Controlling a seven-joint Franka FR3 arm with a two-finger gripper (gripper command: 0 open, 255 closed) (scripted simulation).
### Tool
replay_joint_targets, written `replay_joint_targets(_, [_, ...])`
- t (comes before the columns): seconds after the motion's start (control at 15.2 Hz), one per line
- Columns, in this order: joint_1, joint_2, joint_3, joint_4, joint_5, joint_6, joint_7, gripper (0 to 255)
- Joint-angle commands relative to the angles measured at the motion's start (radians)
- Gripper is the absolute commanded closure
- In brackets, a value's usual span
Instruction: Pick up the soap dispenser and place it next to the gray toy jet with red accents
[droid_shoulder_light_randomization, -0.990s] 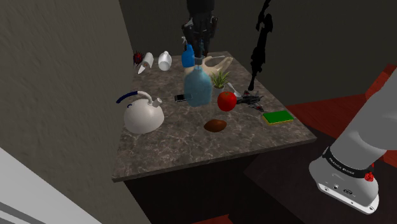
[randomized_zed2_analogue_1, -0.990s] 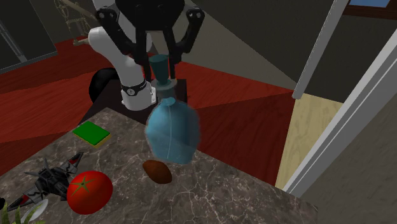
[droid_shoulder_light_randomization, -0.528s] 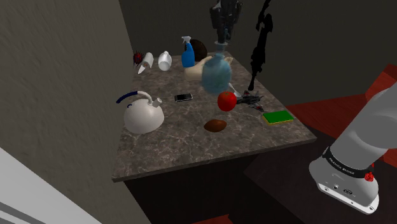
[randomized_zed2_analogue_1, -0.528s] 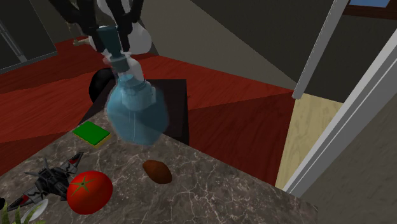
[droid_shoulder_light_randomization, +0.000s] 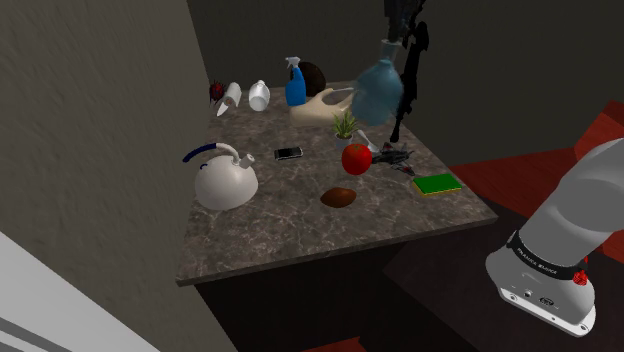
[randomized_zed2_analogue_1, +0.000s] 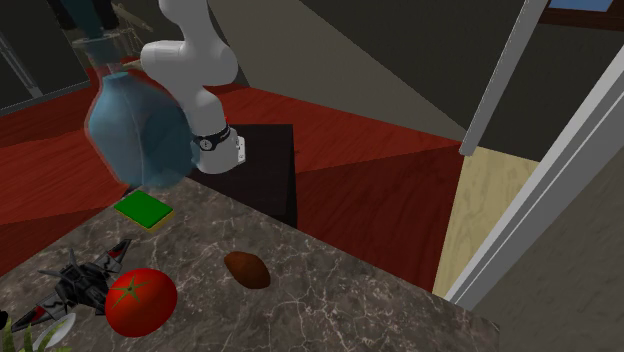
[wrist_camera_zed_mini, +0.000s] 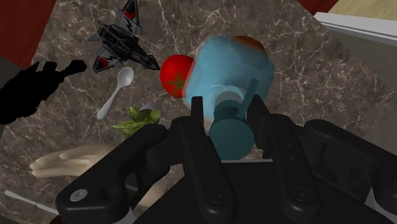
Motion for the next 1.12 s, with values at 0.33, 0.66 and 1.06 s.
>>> replay_joint_targets(0.33, [-0.036, -0.055, -0.099, 0.023, -0.021, -0.081, -0.133, 255])
replay_joint_targets(0.66, [-0.033, -0.089, -0.1, -0.078, -0.016, -0.013, -0.137, 255])
replay_joint_targets(1.06, [-0.03, -0.121, -0.1, -0.19, -0.011, 0.067, -0.139, 255])
